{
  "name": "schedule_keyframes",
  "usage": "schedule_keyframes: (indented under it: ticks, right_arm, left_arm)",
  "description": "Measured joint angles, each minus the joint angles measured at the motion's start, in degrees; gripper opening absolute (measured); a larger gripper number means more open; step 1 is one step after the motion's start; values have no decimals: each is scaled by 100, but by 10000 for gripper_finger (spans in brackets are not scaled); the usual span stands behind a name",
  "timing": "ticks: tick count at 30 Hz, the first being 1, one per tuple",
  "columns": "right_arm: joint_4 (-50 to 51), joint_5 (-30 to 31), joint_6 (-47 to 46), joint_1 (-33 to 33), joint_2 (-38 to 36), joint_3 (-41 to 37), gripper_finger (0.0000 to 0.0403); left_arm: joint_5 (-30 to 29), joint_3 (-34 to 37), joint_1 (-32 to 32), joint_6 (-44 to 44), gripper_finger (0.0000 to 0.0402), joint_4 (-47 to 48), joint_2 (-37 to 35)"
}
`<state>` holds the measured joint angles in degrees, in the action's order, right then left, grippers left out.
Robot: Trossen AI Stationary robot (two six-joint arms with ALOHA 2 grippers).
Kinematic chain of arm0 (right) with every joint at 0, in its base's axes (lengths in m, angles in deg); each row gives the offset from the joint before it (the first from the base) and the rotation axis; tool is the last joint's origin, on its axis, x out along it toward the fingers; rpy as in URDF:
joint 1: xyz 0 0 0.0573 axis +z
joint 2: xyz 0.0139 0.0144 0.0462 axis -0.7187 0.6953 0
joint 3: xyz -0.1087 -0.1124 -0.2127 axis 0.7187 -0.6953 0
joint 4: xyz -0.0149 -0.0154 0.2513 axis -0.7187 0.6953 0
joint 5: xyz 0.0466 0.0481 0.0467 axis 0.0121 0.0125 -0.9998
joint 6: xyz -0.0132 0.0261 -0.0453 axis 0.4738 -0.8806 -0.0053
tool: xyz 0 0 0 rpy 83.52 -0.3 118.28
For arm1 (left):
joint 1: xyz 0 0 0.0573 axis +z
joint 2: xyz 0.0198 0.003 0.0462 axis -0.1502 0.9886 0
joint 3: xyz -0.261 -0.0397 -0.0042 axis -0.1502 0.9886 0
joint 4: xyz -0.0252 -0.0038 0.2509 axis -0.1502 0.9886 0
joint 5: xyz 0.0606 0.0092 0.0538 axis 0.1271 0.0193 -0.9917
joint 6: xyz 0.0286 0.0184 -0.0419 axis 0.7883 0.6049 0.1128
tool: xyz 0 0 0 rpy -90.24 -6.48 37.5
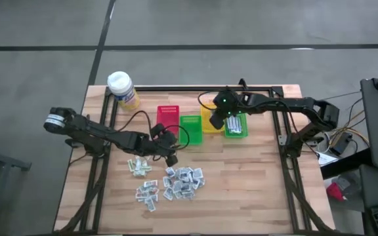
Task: Pick & Place First Aid Supplies
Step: Put the alcohol pad into the yellow basket
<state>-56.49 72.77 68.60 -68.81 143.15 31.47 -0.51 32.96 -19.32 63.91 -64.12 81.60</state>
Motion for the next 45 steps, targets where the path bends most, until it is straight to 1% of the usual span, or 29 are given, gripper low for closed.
schedule_keyframes:
  ticks: [2,4,12,17,24,28,37,42,45]
  right_arm:
    - [85,-157,-19,-2,264,88,8]
    - [215,-191,-10,-1,555,241,8]
    - [835,-176,252,-22,1427,1212,8]
    - [1848,243,595,-21,2040,1997,8]
    - [2524,277,988,-22,2739,2762,8]
    - [2595,276,1045,-36,2871,2898,8]
    - [2654,259,1311,-68,2797,2881,8]
    - [2681,220,1432,-70,2797,2881,9]
    - [2728,138,1501,-69,2797,2879,17]
  left_arm:
    - [-184,35,2,56,131,-1,-66]
    - [-318,86,8,63,131,-1,-166]
    - [-353,423,15,32,131,-26,-735]
    - [-351,774,13,-37,131,-165,-1192]
    - [-345,1349,7,-45,131,-725,-1817]
    - [-327,1662,0,-74,131,-1025,-2162]
    - [-327,2249,0,-129,131,-1149,-2905]
    - [-327,2442,0,-193,131,-1203,-3143]
    - [-327,2501,0,-256,131,-1204,-3201]
